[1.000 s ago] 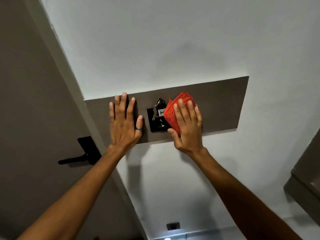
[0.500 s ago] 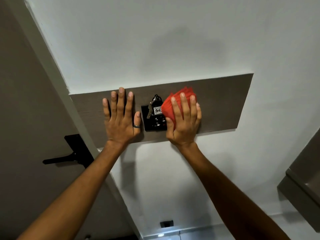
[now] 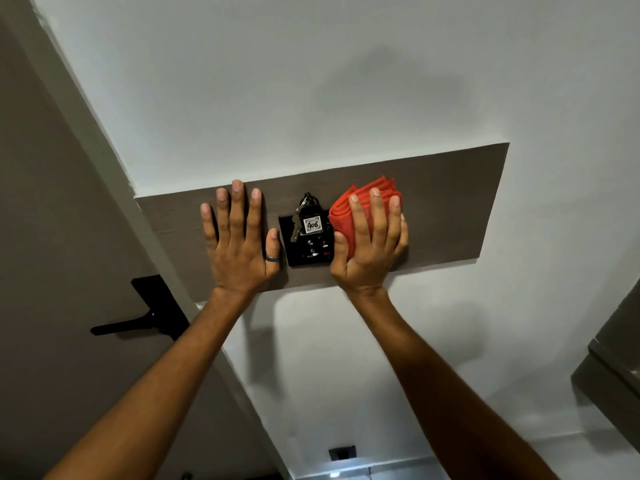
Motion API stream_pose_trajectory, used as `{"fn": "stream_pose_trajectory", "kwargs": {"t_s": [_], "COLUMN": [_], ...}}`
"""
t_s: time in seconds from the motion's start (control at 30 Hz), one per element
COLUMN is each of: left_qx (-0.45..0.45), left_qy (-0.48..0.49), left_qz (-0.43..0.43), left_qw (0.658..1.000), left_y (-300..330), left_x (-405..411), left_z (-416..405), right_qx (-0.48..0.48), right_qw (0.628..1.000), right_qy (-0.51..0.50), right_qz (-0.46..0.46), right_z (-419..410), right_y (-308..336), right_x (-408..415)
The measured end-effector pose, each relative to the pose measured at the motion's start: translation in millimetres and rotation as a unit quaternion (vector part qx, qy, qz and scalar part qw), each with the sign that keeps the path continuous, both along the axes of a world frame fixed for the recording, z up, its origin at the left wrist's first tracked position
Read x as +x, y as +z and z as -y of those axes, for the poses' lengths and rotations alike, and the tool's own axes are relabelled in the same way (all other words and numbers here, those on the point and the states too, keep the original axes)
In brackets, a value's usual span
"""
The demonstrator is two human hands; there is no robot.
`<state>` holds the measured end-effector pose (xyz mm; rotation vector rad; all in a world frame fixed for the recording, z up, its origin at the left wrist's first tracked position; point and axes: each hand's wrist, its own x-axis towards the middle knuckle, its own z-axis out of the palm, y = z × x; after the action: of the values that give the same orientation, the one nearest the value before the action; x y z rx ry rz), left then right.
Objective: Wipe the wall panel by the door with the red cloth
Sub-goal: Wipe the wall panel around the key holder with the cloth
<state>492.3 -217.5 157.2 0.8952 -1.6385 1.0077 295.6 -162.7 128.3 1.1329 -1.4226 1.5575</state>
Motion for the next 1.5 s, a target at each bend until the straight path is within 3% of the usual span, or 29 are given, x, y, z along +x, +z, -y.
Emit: {"fn": "stream_pose_trajectory", "kwargs": {"t_s": [0.07, 0.13, 0.17, 0.27, 0.4, 0.5, 0.6, 0.7, 0.8, 0.9, 1.0, 1.13, 1.23, 1.3, 1.43, 1.5], "left_qx": [0.004, 0.004, 0.001, -0.004, 0.009, 0.010, 0.009, 0.013, 0.016, 0.022, 0.021, 0.016, 0.022, 0.014, 0.009, 0.006], "left_qy": [-0.001, -0.001, 0.000, 0.005, -0.011, 0.004, -0.003, 0.009, 0.000, 0.002, -0.008, -0.005, -0.010, -0.002, -0.007, 0.002], "left_qz": [0.004, -0.001, -0.001, 0.004, -0.012, -0.014, -0.015, -0.003, 0.005, -0.005, -0.011, 0.001, 0.004, 0.019, 0.039, 0.038], "left_qw": [1.000, 1.000, 1.000, 1.000, 1.000, 1.000, 1.000, 1.000, 1.000, 1.000, 1.000, 1.000, 1.000, 1.000, 0.999, 0.999], "left_y": [1.6, 0.2, -1.8, 1.4, -1.9, -0.4, -0.5, -1.7, -4.3, -2.4, -3.9, -1.7, -4.1, -3.0, -0.3, -0.9], "left_x": [-0.8, -0.8, -0.3, -1.6, -4.1, -4.0, -6.4, -3.0, -4.1, -5.5, -6.4, -3.7, -1.5, 2.3, 8.2, 8.1], "left_z": [-0.8, -0.5, -0.5, 2.0, -1.1, -0.9, -2.7, -3.1, -5.6, -6.0, -7.6, -6.8, -6.8, -6.6, -6.8, -6.1], "right_qx": [-0.002, -0.008, -0.011, -0.013, -0.003, -0.002, 0.005, 0.004, 0.016, 0.004, 0.009, 0.007, 0.016, -0.003, -0.007, 0.013], "right_qw": [1.000, 0.990, 0.988, 0.999, 0.994, 0.998, 0.994, 0.999, 0.994, 0.999, 0.995, 0.999, 0.995, 0.997, 0.992, 0.994], "right_qy": [0.021, 0.027, 0.026, 0.018, 0.033, 0.033, 0.025, 0.039, 0.024, 0.045, 0.053, 0.045, 0.043, 0.037, 0.030, 0.032], "right_qz": [-0.012, -0.137, -0.155, -0.023, -0.107, -0.045, -0.104, -0.031, -0.102, -0.008, -0.083, -0.017, -0.094, -0.063, 0.121, 0.101], "right_z": [-0.8, -1.8, -1.3, -2.3, -3.6, -4.6, -5.3, -8.7, -8.9, -9.3, -9.3, -8.3, -10.5, -9.7, -4.7, -8.3], "right_y": [0.6, -4.9, -5.3, 4.5, -2.6, 2.3, -0.9, 4.4, -1.6, 5.7, 0.9, 9.2, 1.7, 10.3, 19.7, 13.7], "right_x": [6.5, -11.0, -22.7, -16.1, -8.5, -1.7, -6.0, 0.0, -0.8, 5.4, 6.6, 10.3, 4.5, -9.1, 27.8, 34.2]}}
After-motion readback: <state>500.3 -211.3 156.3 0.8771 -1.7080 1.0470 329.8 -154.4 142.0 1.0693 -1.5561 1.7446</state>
